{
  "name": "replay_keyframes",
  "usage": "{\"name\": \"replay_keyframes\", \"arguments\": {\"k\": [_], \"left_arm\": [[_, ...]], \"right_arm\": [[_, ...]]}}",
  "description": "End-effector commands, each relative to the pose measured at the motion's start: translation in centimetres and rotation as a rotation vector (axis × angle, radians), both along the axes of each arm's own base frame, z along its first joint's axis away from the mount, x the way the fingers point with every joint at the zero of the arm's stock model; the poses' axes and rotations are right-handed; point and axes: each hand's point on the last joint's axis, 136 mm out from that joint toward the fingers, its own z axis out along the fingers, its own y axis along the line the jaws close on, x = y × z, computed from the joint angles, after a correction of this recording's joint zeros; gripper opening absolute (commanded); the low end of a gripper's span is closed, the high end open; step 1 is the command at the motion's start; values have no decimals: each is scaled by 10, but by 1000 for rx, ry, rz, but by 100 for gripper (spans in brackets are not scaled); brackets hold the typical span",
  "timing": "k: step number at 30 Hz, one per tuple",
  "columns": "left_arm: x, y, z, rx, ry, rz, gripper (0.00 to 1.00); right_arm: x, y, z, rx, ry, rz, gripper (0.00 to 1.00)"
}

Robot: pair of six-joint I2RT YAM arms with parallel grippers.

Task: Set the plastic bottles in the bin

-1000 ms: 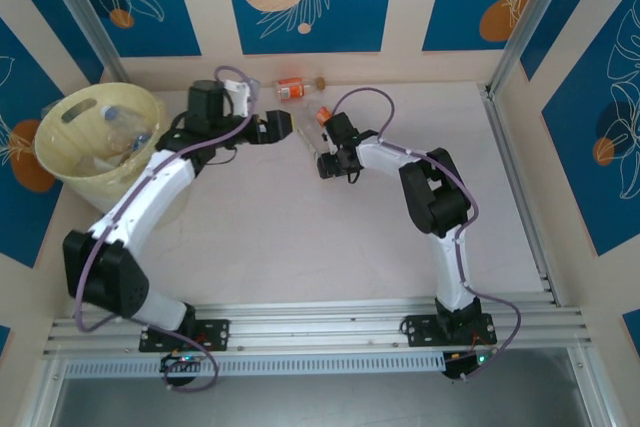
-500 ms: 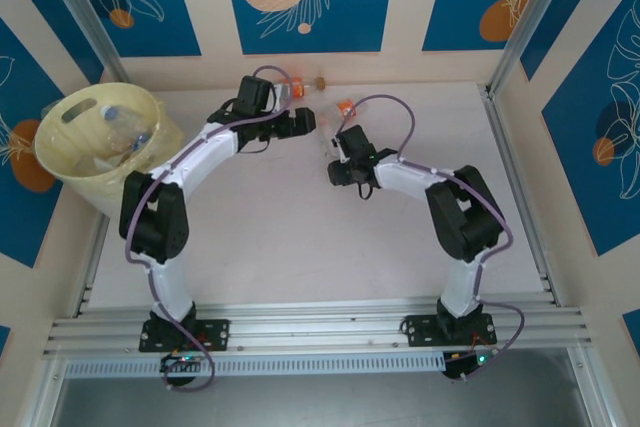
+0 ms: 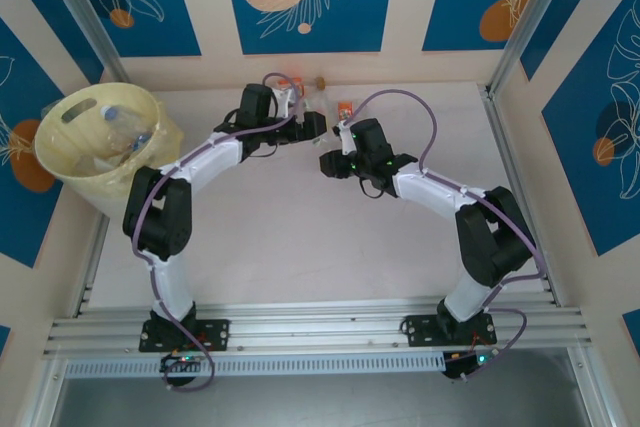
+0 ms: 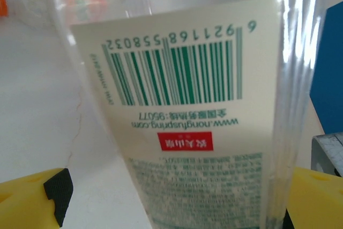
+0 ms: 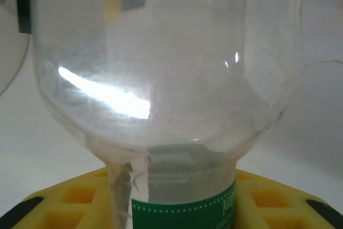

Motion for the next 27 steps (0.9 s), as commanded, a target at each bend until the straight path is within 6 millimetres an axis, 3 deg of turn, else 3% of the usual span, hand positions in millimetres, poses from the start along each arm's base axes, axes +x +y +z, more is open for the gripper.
{"name": "replay_keyframes", "arguments": {"k": [1, 5, 14, 18, 22, 24, 26, 27], "left_arm": [[0, 2, 28, -35, -78, 6, 100], [3, 1, 33, -63, -94, 14, 98], [3, -3, 42, -120, -88, 5, 67], [1, 6, 54, -126, -103, 22, 60], [-1, 31, 73, -85, -138, 79, 58], [-9, 42, 84, -53, -162, 91, 58], [-18, 54, 98, -15, -192, 103, 57], [-25, 61, 104, 13, -209, 112, 57]], "right_arm": [[-10, 17, 38, 124, -56, 100, 29], [-19, 27, 47, 167, -54, 166, 30], [-24, 32, 56, 205, -60, 191, 35], [-24, 28, 68, 246, -61, 188, 55], [-24, 12, 91, 293, -77, 165, 73], [-27, 2, 107, 316, -105, 153, 82], [-26, -10, 121, 327, -146, 114, 100], [-25, -18, 127, 330, -173, 81, 99]]}}
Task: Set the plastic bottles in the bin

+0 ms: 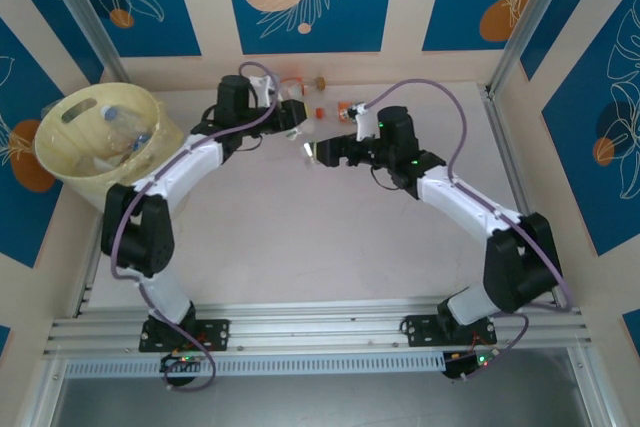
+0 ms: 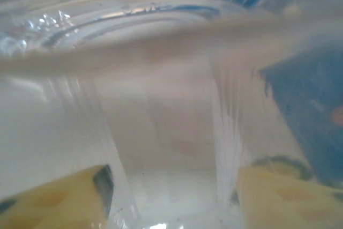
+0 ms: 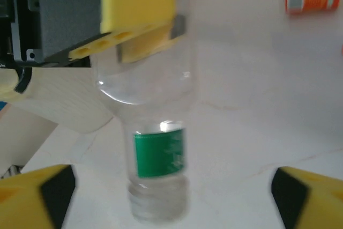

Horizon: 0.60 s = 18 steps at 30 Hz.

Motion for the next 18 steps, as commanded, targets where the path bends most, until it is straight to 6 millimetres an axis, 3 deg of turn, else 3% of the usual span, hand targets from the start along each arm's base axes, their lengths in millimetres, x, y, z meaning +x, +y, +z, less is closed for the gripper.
{"name": "replay_keyframes", "arguments": {"k": [1, 5, 10, 15, 18], "left_arm": [[-24, 27, 43, 92, -110, 36, 57], [-49, 62, 79, 222, -184, 125, 57], [-75, 119, 141, 403, -309, 317, 57], [-92, 209, 195, 620, -390, 655, 57], [-104, 265, 212, 673, -386, 842, 57]], "right_arm": [[-3, -20, 28, 50, -76, -64, 100], [9, -54, 37, 56, -141, -243, 100], [19, -70, 18, 51, -89, -315, 100], [26, -62, -1, 57, -15, -292, 100], [29, -58, -9, 56, 8, -279, 100]]}}
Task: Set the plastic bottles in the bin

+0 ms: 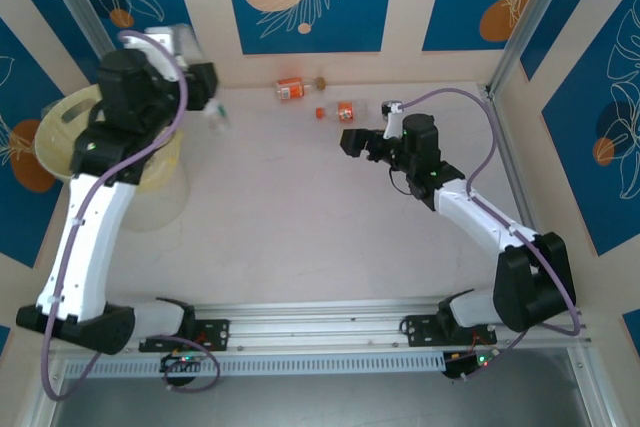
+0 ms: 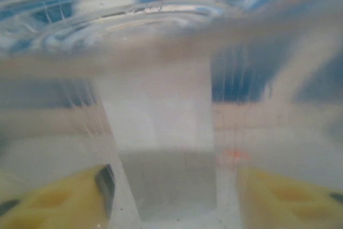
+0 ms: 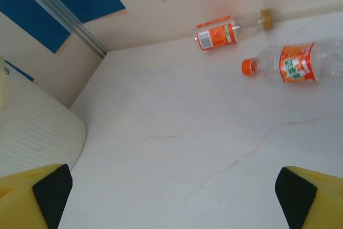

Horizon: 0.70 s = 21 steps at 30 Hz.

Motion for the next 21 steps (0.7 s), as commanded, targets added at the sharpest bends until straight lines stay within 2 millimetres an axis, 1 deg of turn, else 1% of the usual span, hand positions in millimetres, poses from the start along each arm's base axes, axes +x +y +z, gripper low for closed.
{"name": "replay_keyframes", "arguments": {"k": [1, 3, 5, 7, 9, 11, 15, 19, 21], "left_arm": [[-16, 83, -2, 112, 42, 308, 57], [-19, 114, -2, 90, 38, 397, 57], [-17, 131, -5, 74, 40, 436, 57], [-10, 141, -10, 49, 52, 449, 57], [0, 154, -23, 7, 82, 463, 57], [13, 162, -41, -56, 119, 438, 57], [36, 161, -85, -103, 242, 378, 57], [43, 170, -121, -81, 320, 412, 57], [45, 167, -139, -101, 359, 388, 57]], "right_arm": [[5, 4, 0, 26, 10, 8, 100], [7, 7, -4, 26, 24, 17, 100], [9, 9, -8, 29, 36, 25, 100], [9, 11, -11, 32, 48, 34, 100], [9, 13, -13, 39, 59, 41, 100], [9, 14, -15, 43, 69, 44, 99], [7, 14, -18, 46, 85, 44, 100], [5, 14, -19, 47, 94, 47, 100], [5, 14, -20, 47, 100, 48, 100]]}}
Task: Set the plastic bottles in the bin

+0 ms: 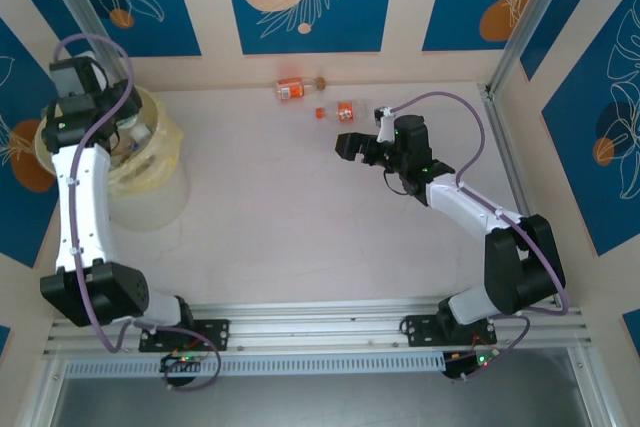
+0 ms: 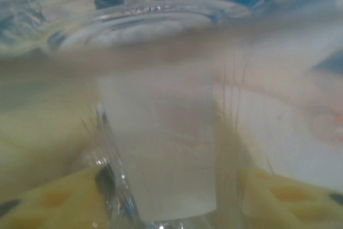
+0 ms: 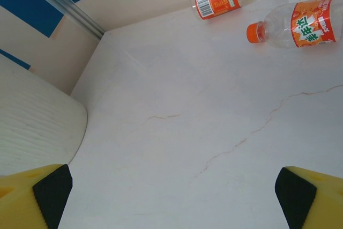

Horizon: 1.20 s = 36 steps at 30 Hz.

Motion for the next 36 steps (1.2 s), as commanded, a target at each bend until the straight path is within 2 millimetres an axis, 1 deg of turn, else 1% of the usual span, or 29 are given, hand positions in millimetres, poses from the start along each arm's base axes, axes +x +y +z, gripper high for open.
{"name": "replay_keyframes", "arguments": {"k": [1, 6, 8, 10, 12, 13, 15, 16, 18, 21, 23, 25, 27, 29, 33, 36], "left_arm": [[1, -8, -17, -70, 19, -47, 58], [2, -11, -79, -202, 169, -39, 58], [5, -11, -96, -232, 198, -40, 58], [7, -11, -110, -240, 223, -39, 58], [8, -8, -120, -238, 251, -31, 61], [9, -8, -126, -235, 268, -31, 63], [10, -8, -131, -242, 293, -40, 73], [12, -10, -130, -246, 292, -56, 79], [15, -13, -116, -245, 259, -77, 84], [17, -16, -80, -225, 175, -100, 87], [18, -20, -52, -219, 108, -125, 88], [19, -26, -29, -226, 53, -155, 90], [22, -30, -14, -237, 13, -177, 93], [25, -32, -12, -252, 7, -186, 100], [31, -27, -29, -265, 46, -162, 100], [39, -35, -35, -306, 41, -201, 100]], "right_arm": [[1, 3, 10, 22, -3, 14, 100], [1, 7, 8, 27, 9, 20, 100], [2, 8, 7, 24, 14, 27, 100], [2, 11, 6, 24, 20, 37, 100], [2, 13, 6, 24, 23, 43, 99], [2, 14, 5, 25, 25, 43, 100], [2, 16, 4, 25, 29, 48, 99], [2, 16, 3, 26, 34, 49, 100], [1, 18, 2, 26, 39, 54, 100], [1, 20, 2, 21, 43, 58, 100], [0, 22, 2, 20, 43, 61, 100], [0, 24, 2, 20, 43, 63, 100], [0, 25, -1, 18, 48, 65, 100], [-1, 26, -3, 15, 54, 67, 100], [-2, 28, -7, 12, 61, 69, 100], [-3, 30, -8, 10, 65, 73, 100]]}}
